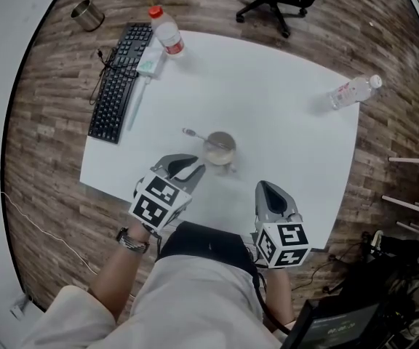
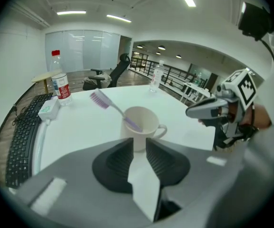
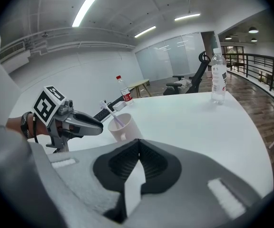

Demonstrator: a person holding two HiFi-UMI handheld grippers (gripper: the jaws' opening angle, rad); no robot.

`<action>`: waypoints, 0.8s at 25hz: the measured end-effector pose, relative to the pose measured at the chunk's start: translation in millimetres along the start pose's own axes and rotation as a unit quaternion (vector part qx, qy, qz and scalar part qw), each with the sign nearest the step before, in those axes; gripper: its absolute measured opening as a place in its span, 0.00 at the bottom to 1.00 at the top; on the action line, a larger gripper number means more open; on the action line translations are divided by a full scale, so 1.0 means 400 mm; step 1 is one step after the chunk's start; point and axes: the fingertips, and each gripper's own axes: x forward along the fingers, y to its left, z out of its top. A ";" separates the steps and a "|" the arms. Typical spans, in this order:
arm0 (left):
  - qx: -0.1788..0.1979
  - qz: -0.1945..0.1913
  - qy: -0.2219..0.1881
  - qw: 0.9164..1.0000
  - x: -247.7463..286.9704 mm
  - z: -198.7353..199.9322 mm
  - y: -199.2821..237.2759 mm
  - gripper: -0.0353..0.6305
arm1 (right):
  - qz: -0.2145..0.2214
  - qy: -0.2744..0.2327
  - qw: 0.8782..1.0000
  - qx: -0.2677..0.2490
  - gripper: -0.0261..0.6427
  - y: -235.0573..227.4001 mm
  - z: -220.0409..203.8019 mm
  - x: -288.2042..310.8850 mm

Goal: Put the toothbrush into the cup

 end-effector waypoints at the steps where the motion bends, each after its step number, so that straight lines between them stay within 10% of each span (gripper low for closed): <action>1: -0.002 0.002 0.000 1.000 -0.002 -0.005 -0.001 0.19 | 0.001 0.001 1.000 -0.002 0.04 0.001 -0.003 0.000; 20: -0.023 0.030 -0.030 0.999 -0.028 -0.015 0.030 0.13 | 0.009 -0.003 1.000 -0.020 0.04 0.031 0.008 0.004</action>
